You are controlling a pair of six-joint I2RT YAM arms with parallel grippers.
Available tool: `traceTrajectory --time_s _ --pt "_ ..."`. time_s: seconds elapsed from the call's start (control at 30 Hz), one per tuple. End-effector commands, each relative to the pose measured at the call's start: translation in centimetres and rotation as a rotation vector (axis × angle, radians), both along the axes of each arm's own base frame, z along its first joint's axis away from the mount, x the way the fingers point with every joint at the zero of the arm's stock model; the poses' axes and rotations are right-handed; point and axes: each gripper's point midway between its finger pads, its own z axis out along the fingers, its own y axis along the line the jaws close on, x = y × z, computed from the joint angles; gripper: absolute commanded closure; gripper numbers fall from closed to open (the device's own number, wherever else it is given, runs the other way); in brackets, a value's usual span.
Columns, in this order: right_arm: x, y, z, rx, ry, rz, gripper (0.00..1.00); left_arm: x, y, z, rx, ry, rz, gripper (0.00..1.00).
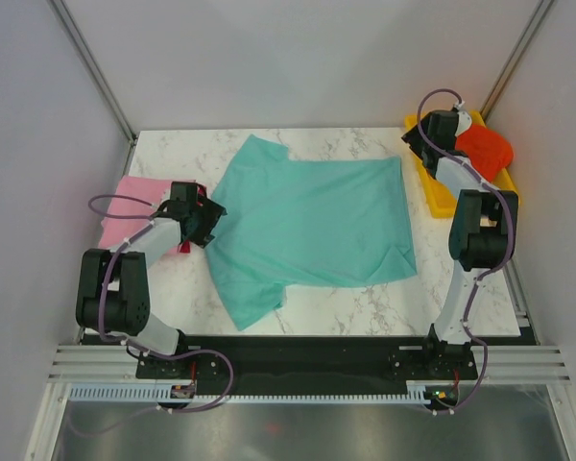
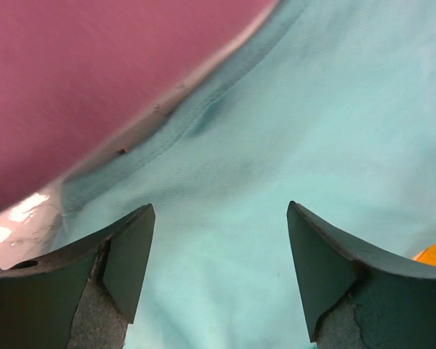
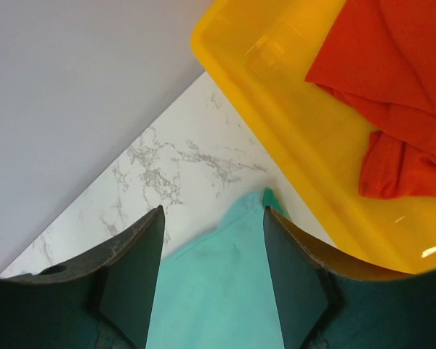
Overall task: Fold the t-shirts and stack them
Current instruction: Flatten the tshirt out
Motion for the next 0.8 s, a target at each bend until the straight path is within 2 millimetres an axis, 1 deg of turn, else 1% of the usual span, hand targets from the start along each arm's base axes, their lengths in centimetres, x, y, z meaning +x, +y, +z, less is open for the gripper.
traceTrajectory --time_s 0.0,0.03,0.07,0.1,0.17,0.2,0.23,0.27,0.3,0.33,0.37,0.4,0.43,0.47,0.5,0.53,0.57,0.6,0.63,0.67,0.73,0.77 --pt "-3.3 0.7 3.4 -0.022 -0.008 -0.008 0.35 0.8 -1.5 2.6 0.000 -0.096 -0.094 0.18" --pt "-4.1 0.9 3.5 -0.019 -0.006 -0.009 0.36 0.8 -1.8 3.0 0.001 -0.108 -0.105 0.18" --pt "-5.0 1.4 3.5 -0.017 0.006 -0.005 0.36 0.8 -2.8 3.5 -0.020 -0.122 -0.141 0.18" --pt "-6.8 1.7 3.7 -0.011 0.016 -0.002 0.37 0.8 -3.1 3.6 -0.019 -0.127 -0.157 0.18" --pt "-9.1 2.2 3.6 -0.006 0.042 0.001 0.38 0.8 -3.5 3.9 -0.024 -0.134 -0.168 0.18" --pt "-11.3 2.3 3.8 -0.006 0.049 0.001 0.39 0.8 -3.7 3.9 -0.028 -0.132 -0.168 0.18" --pt "-12.5 1.9 3.8 -0.018 0.062 -0.022 0.39 0.8 -3.8 3.8 -0.032 -0.130 -0.170 0.18" --pt "-14.6 3.2 2.0 -0.028 0.116 -0.001 0.39 0.7 -3.8 3.6 -0.037 -0.124 -0.168 0.18" --pt "-16.0 3.2 3.5 -0.038 0.097 -0.007 0.40 0.7 -3.8 3.5 -0.039 -0.120 -0.166 0.19" --pt "-17.7 2.8 2.8 -0.063 0.146 -0.035 0.41 0.7 -3.8 3.3 -0.036 -0.116 -0.164 0.19" --pt "-19.4 3.5 1.5 -0.074 0.186 -0.022 0.42 0.7 -3.7 3.0 -0.033 -0.109 -0.157 0.19" --pt "-20.7 3.7 2.3 -0.073 0.179 -0.022 0.44 0.8 -3.6 3.0 -0.030 -0.107 -0.153 0.19" --pt "-21.9 3.9 1.8 -0.077 0.200 -0.018 0.45 0.8 -3.7 2.8 -0.032 -0.101 -0.155 0.19" --pt "-23.8 4.8 0.1 -0.087 0.246 0.010 0.45 0.9 -3.7 2.6 -0.031 -0.098 -0.156 0.19" --pt "-24.8 4.9 0.9 -0.093 0.228 0.016 0.46 1.0 -3.7 2.4 -0.031 -0.090 -0.160 0.20" --pt "-26.0 5.0 0.5 -0.103 0.242 0.008 0.46 1.0 -3.7 2.2 -0.029 -0.086 -0.159 0.20" --pt "-27.9 5.5 -1.5 -0.126 0.290 0.028 0.46 1.0 -3.6 2.1 -0.024 -0.085 -0.154 0.20" --pt "-28.9 5.5 -1.2 -0.113 0.271 0.023 0.47 1.1 -3.5 1.9 -0.018 -0.078 -0.153 0.20" --pt "-29.9 5.4 -2.0 -0.106 0.290 0.015 0.48 1.1 -3.4 1.8 -0.014 -0.076 -0.152 0.20" --pt "-31.4 5.3 -3.9 -0.107 0.328 0.013 0.49 1.2 -3.2 1.6 -0.006 -0.072 -0.146 0.20" --pt "-32.7 4.8 -4.5 -0.105 0.331 -0.004 0.53 1.3 -3.2 1.5 -0.002 -0.070 -0.146 0.20" --pt "-33.5 4.5 -5.3 -0.111 0.340 -0.015 0.57 1.2 -3.2 1.3 0.000 -0.062 -0.148 0.20"
